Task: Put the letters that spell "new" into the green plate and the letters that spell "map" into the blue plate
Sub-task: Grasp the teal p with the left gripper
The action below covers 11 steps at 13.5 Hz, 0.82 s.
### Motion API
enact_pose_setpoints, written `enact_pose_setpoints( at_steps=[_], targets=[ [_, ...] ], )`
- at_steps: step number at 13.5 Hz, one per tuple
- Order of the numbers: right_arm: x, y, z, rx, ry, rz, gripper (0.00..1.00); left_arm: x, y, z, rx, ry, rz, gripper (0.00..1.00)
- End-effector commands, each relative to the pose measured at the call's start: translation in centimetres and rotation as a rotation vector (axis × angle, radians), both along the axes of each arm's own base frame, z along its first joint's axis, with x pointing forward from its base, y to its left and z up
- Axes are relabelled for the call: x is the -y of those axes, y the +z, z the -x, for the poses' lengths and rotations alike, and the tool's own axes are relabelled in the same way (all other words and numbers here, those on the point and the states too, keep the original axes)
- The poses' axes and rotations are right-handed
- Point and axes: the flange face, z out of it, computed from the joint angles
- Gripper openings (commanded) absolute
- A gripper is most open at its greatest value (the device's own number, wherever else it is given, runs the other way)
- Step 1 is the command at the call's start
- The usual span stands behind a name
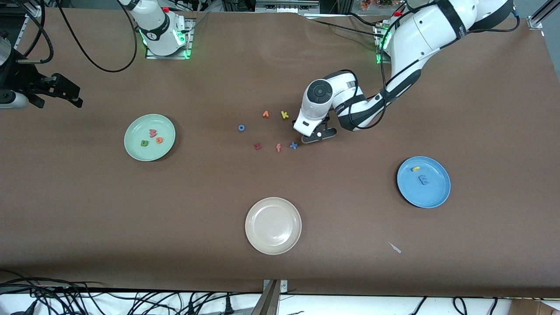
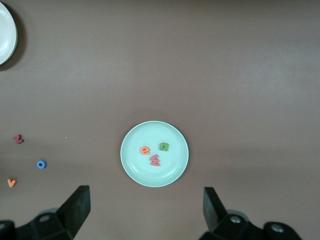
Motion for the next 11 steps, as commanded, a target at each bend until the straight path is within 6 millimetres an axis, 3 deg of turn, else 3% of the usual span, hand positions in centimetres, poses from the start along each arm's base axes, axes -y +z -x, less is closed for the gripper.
enact_pose_setpoints(
  at_steps=[1, 4, 7, 11],
  targets=[
    [0.8, 0.6, -0.1, -0.010, -0.006, -0.014, 1.00, 0.0, -0.9, -0.4, 0.021, 0.002, -0.026, 0.47],
    [2.4, 0.5, 0.2, -0.029, -0.030, -0.019, 1.00, -0.3, -1.1, -0.6, 0.041, -0.017, -0.035, 0.45],
    [1.3, 0.7, -1.0, -0.029, -0.013, -0.013, 1.00, -0.6, -1.2, -0.9, 0.042, -0.019, -0.038, 0.43],
    [0.6, 0.8, -1.0, -0.050, -0.010, -0.010, 1.00, -0.6, -1.3, -0.9, 0.042, -0.024, -0.040, 0.41]
  ],
)
